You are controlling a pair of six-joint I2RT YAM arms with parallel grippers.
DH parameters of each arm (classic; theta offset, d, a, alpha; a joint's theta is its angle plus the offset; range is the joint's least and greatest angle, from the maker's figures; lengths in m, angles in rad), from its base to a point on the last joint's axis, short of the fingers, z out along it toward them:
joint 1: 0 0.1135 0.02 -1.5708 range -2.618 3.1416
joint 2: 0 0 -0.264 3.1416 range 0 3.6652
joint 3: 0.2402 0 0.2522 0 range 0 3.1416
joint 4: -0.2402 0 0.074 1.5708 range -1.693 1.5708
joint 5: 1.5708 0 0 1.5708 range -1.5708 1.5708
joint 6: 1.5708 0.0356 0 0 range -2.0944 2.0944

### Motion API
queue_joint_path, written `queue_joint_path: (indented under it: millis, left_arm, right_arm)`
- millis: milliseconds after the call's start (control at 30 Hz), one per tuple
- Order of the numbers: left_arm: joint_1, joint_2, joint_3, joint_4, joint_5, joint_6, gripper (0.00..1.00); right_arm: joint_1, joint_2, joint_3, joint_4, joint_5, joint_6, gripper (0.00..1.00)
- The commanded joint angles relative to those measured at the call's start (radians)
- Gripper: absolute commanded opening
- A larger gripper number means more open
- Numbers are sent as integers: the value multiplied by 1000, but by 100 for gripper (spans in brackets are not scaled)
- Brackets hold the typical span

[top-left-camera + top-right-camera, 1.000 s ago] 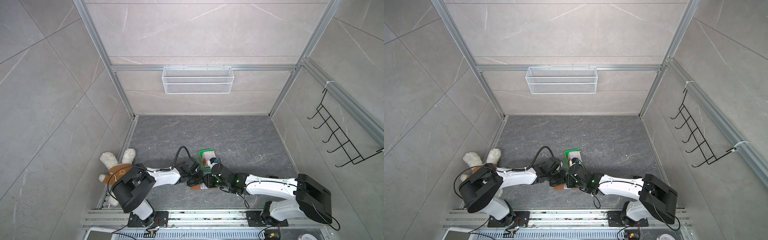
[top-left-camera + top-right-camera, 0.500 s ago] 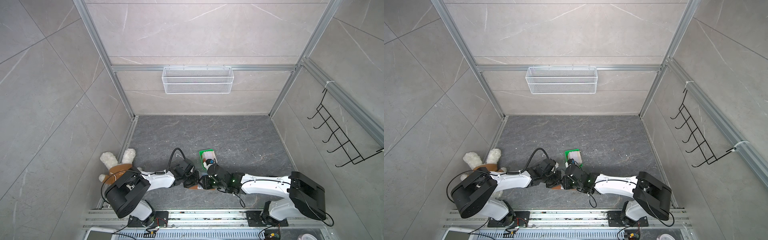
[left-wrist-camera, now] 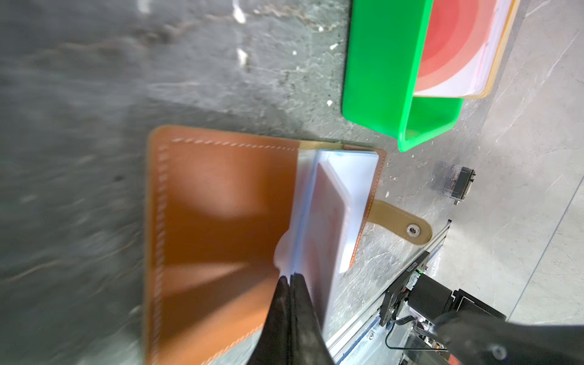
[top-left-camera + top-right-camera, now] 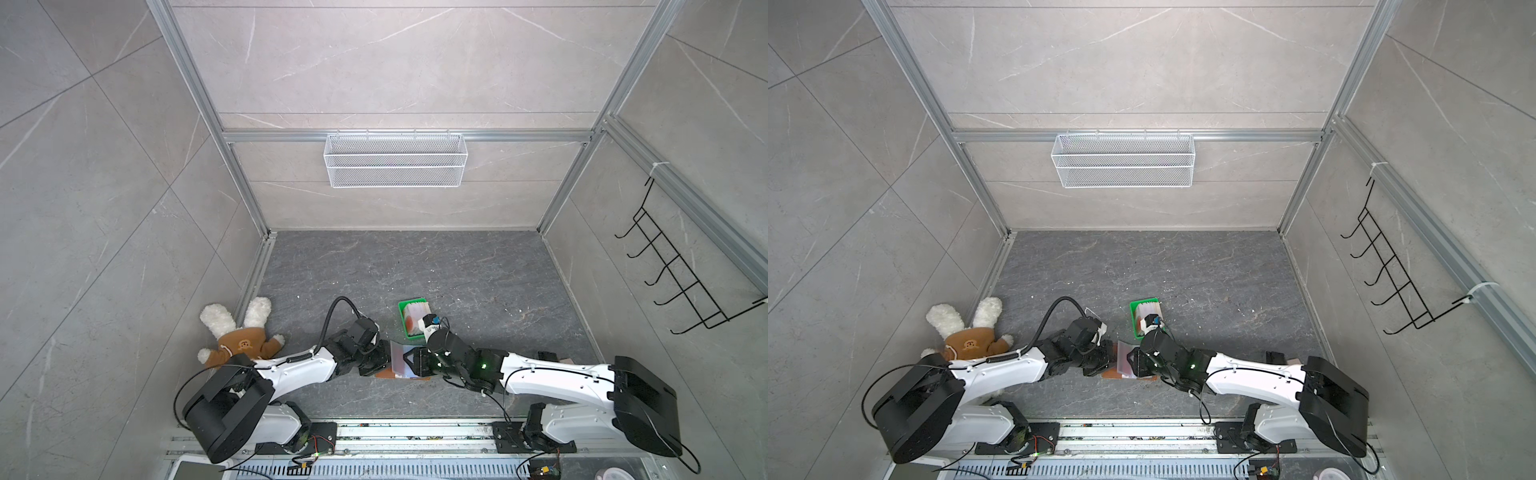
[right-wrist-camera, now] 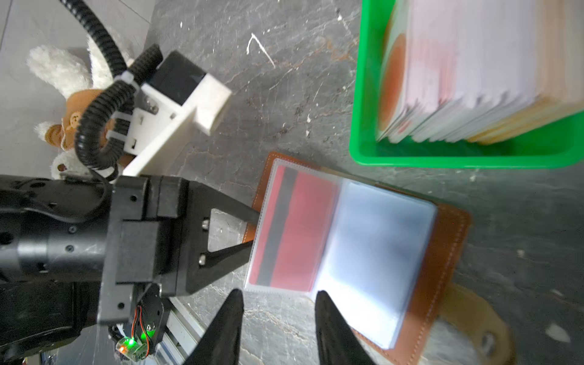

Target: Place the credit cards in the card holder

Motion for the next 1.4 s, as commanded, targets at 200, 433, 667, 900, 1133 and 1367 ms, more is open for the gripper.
queue_joint_path:
  millis: [200, 433, 667, 900, 1133, 1367]
  left_arm:
    - [5, -286, -71, -205, -78, 29, 15]
    - [5, -410, -63, -194, -82, 70, 21]
    - [5, -415, -28, -107, -62, 125, 24]
    - [5, -363, -8, -11, -55, 168, 24]
    - [5, -297, -1, 72, -67, 194, 24]
    - [5, -255, 27, 96, -114, 204, 24]
  right_arm:
    - [6, -169, -90, -106, 77, -9, 40]
    - [6, -240, -53, -212, 138, -51, 39]
    - [5, -276, -16, -304, 188, -73, 41]
    - [6, -290, 9, -346, 250, -67, 43]
    - [4, -273, 51, -398, 297, -81, 47]
    - [-56, -225, 93, -397, 265, -139, 49]
